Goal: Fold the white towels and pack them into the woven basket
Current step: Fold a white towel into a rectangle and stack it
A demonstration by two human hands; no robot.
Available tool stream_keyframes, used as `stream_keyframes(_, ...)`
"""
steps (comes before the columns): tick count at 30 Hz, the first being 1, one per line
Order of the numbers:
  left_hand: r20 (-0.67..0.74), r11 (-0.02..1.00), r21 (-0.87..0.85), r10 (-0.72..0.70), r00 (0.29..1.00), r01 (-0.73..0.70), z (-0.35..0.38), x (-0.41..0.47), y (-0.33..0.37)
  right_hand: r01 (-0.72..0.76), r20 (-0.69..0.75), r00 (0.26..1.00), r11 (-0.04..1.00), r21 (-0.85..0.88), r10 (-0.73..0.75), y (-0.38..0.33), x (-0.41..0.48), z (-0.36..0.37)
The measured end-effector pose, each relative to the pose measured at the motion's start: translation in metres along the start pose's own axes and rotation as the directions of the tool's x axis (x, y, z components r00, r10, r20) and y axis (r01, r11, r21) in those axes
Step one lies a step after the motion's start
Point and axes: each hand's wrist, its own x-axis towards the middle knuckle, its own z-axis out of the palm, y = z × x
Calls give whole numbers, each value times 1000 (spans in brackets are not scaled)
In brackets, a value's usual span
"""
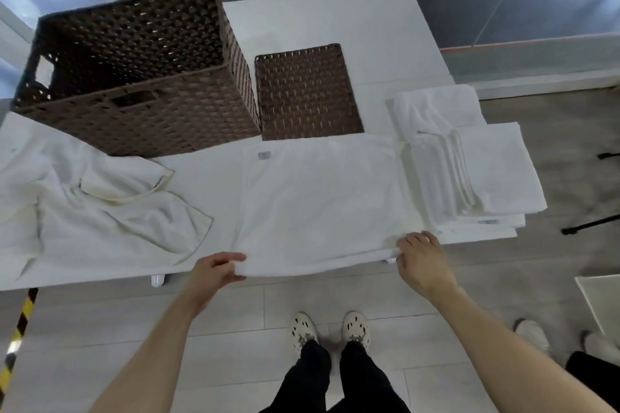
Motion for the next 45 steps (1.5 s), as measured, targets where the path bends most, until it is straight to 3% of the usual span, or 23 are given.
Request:
stream_keyframes(3, 217, 907, 406, 22, 976, -111, -28, -6, 17, -55, -48, 997, 982, 181, 65, -11, 1, -31)
stream_keyframes(7, 105, 726, 646, 224, 969, -238, -47, 1, 52, -207, 33, 978, 950, 233, 205, -16, 25, -68)
stream_keyframes(12, 67, 826, 477, 308, 949, -302, -49, 33, 101, -237, 13, 971, 948, 212, 240, -8, 78, -106)
stream_keyframes(21, -139, 790, 561, 386, 912, -248, -14, 132, 163, -284, 73, 958, 953, 109, 277, 17, 180, -107)
stream_keyframes(27, -211, 789, 606, 283, 936, -102, 7, 177, 152, -345, 125, 931, 939, 2, 342, 28, 205, -63)
stream_keyframes(29, -235, 798, 598, 272, 933, -81, 13, 184, 146, -318, 13, 947, 946, -68, 320, 18, 199, -51)
stream_keyframes(32, -254, 813, 570, 310, 916, -117, 21, 187, 143, -220, -132, 967, 975, -18, 216, -1, 198, -38)
stream_keyframes(36, -248, 816, 566, 305, 920, -117, 19, 190, 140, -156, -43, 987, 988, -15, 155, 2, 206, -18)
stream_keyframes(41, -315, 784, 620, 245, 917, 4, 10, 198, 129, -162, 1, 987, 985, -60, 163, 12, 216, -13)
stream_keyframes(43, -397, 783, 612, 184, 899, 110, 12, 197, 126, -179, -74, 982, 979, -98, 172, 5, 215, -18)
stream_keyframes(45, -476, 767, 609, 149, 867, 202, 19, 189, 125, -118, -154, 981, 993, -18, 114, -15, 206, -26)
